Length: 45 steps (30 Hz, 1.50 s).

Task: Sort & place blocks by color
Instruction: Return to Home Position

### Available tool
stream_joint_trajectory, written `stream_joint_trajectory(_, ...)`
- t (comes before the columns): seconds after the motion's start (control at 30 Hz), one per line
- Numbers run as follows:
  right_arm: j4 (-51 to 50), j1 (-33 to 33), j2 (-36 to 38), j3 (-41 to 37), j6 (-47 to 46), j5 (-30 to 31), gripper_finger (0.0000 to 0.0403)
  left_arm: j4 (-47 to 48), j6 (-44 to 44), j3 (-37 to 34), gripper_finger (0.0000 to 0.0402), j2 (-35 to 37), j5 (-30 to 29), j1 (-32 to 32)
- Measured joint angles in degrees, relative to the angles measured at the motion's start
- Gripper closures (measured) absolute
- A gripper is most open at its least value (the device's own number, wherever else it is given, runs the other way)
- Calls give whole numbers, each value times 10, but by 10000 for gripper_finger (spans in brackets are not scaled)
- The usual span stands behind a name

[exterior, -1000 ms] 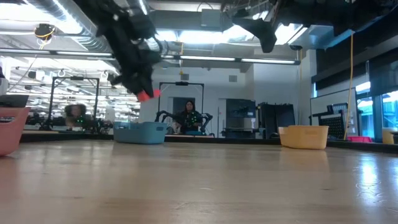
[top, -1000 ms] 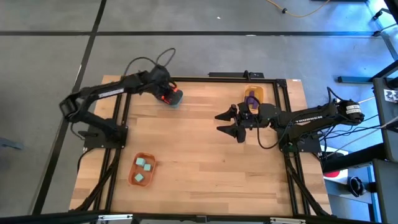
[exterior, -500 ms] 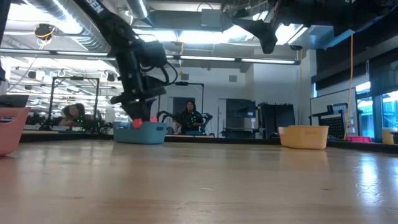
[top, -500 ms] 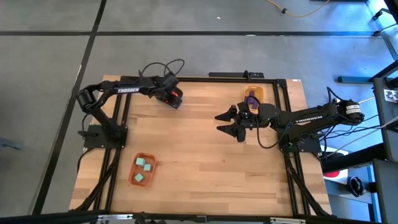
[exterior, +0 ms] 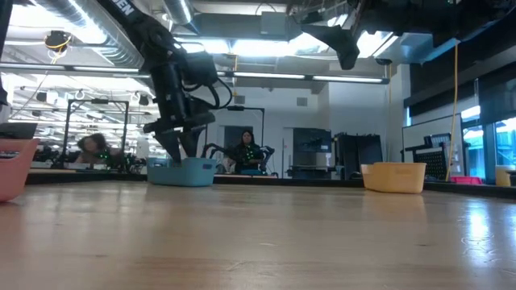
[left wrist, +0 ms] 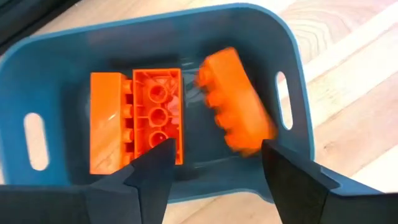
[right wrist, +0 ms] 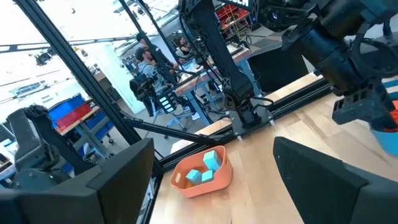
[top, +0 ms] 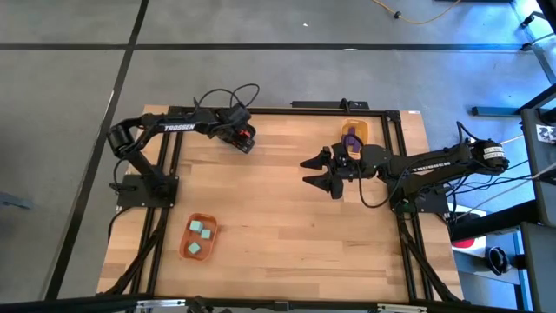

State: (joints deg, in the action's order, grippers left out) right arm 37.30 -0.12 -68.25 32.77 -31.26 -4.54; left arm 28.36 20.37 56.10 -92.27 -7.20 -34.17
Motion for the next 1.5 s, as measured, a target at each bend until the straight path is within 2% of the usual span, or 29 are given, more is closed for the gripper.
stream_joint_trajectory(0.2, 0, 0, 0, 0, 4, 0, 71, 47, -21, 48, 167, 5, 2, 0)
stream_joint_trajectory(0.3, 1, 0, 0, 0, 4, 0, 71, 70, -28, 82, 170, 24, 38, 4)
stream_joint_trajectory(0.47, 2, 0, 0, 0, 4, 0, 71, -21, -28, 77, 170, 116, 51, 71)
stream_joint_trajectory(0.6, 2, 0, 0, 0, 5, 0, 71, -138, -21, 30, 170, 212, 46, 149)
stream_joint_trajectory(0.87, 9, -1, 0, 0, -2, 0, 71, -457, -9, -133, 170, 390, 68, 296)
stream_joint_trajectory(1.0, 51, -5, 0, 6, -6, 0, 71, -541, 5, -196, 170, 453, 52, 337)
stream_joint_trajectory(1.1, 61, -4, 0, 29, 39, 1, 71, -562, 5, -229, 170, 489, 29, 355)
stream_joint_trajectory(1.23, 16, -4, 0, 61, 92, 0, 71, -562, 5, -251, 170, 511, 13, 360)
stream_joint_trajectory(1.5, -28, -5, 0, 74, 91, 0, 71, -558, -13, -254, 170, 509, 23, 360)
